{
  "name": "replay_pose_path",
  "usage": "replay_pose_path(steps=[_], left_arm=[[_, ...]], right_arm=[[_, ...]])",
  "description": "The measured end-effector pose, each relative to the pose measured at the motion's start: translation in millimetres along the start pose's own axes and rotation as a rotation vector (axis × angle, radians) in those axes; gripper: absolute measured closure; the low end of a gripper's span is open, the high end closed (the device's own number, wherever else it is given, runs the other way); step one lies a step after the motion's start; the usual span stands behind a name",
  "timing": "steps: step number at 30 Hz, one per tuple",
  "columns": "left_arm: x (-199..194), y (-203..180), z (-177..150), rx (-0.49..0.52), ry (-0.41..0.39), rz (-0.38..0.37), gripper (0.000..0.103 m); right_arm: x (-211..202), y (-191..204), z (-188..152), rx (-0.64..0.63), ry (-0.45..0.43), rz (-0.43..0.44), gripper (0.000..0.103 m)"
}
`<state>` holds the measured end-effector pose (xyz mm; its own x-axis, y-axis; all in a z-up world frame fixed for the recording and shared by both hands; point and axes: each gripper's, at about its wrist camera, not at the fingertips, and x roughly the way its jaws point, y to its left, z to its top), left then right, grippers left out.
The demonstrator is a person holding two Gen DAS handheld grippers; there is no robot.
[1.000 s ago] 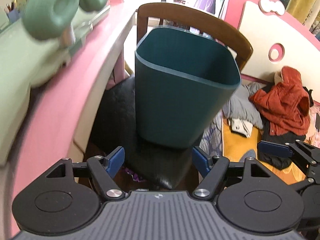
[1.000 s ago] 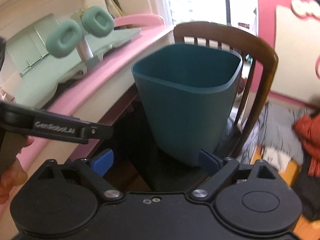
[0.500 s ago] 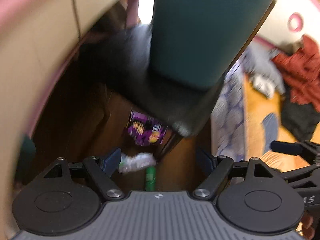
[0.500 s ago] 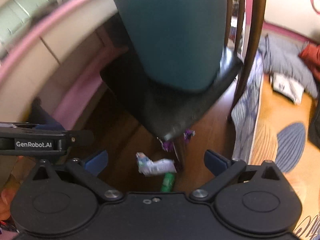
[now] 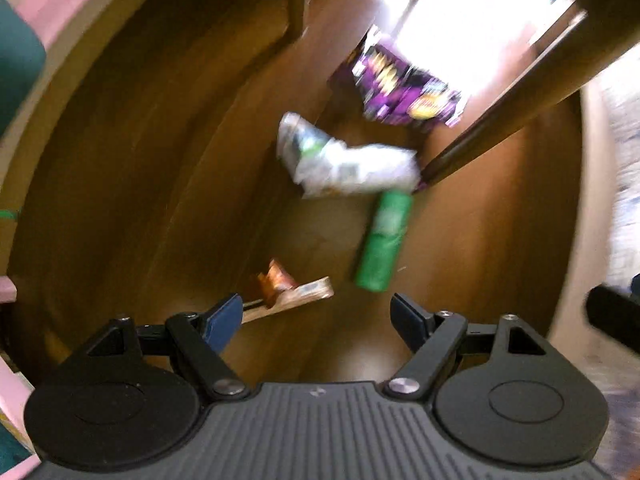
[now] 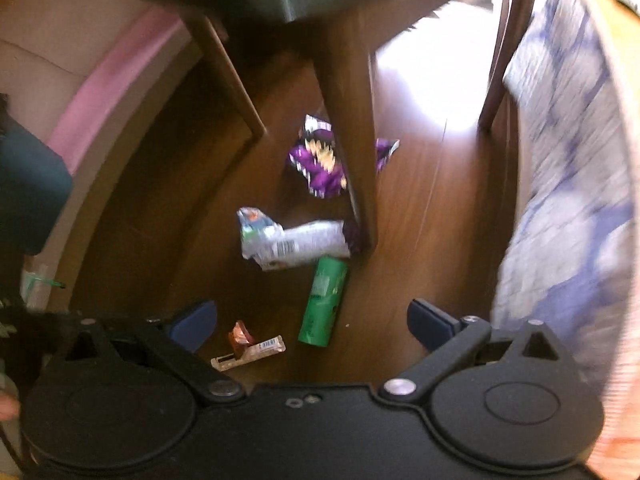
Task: Collect trash
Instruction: 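Move both open tools down under the chair toward the floor trash, then grasp orange snack packet with left tool while right tool grasps green can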
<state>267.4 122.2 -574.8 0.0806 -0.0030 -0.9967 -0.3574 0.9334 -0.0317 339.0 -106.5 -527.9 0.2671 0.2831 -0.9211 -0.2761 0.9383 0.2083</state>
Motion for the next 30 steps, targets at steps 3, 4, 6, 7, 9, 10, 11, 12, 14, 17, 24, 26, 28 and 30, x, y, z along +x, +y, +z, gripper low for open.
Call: replay_pose_path(steps=[3, 4, 6, 7, 9, 10, 11, 12, 14, 17, 24, 26, 28, 30], left_arm=[[50.4, 14.6, -6.1, -0.032, 0.036, 0.02, 0.022], [65.8, 19.3, -8.7, -0.036, 0.044, 0.022, 0.022], [95.3, 25.0, -9.2, -0.032, 0.054, 0.032, 0.022], [108.8, 27.3, -8.0, -0.031, 0.06, 0.03, 0.022], [136.5, 31.2, -6.7, -0.034, 0.082, 0.005, 0.022], [148.1, 33.1, -7.1, -0.027, 0.088, 0.002, 0.022], [160.2, 34.1, -7.2, -0.019, 0.092, 0.008, 0.022], [172.4, 35.8, -7.3, -0.014, 0.097, 0.012, 0.022], [195.8, 41.9, -7.4, -0.016, 0.114, 0.001, 0.022], [223.7, 46.9, -9.0, 0.036, 0.117, 0.024, 0.022], [256.7, 52.4, -20.7, 0.159, 0.123, -0.002, 0.022], [259.7, 54.0, -21.5, 0.163, 0.112, -0.015, 0.021], [262.4, 56.9, -19.0, 0.145, 0.108, -0.032, 0.021], [264.5, 60.0, -14.7, 0.123, 0.11, -0.045, 0.022]], right_arm=[[48.0, -6.1, -9.9, 0.04, 0.041, 0.0, 0.003], [63.7, -7.5, -13.1, 0.051, 0.055, -0.004, 0.004], [91.6, -9.2, -18.3, 0.059, 0.074, -0.006, 0.007], [104.7, -10.3, -20.9, 0.062, 0.08, -0.007, 0.007], [132.0, -11.1, -25.5, 0.067, 0.092, -0.011, 0.008], [145.0, -11.4, -27.4, 0.068, 0.098, -0.015, 0.008], [158.5, -11.7, -28.8, 0.064, 0.105, -0.024, 0.01], [169.0, -11.7, -30.1, 0.06, 0.108, -0.031, 0.011], [190.2, -11.4, -31.6, 0.058, 0.108, -0.037, 0.011], [216.1, -10.5, -34.3, 0.046, 0.118, -0.032, 0.012], [261.0, -1.8, -35.8, -0.004, 0.143, -0.039, 0.02], [268.3, 0.2, -35.7, -0.012, 0.148, -0.047, 0.021], [274.8, 0.2, -36.3, -0.02, 0.154, -0.058, 0.023], [280.4, -0.8, -36.1, -0.02, 0.164, -0.071, 0.028]])
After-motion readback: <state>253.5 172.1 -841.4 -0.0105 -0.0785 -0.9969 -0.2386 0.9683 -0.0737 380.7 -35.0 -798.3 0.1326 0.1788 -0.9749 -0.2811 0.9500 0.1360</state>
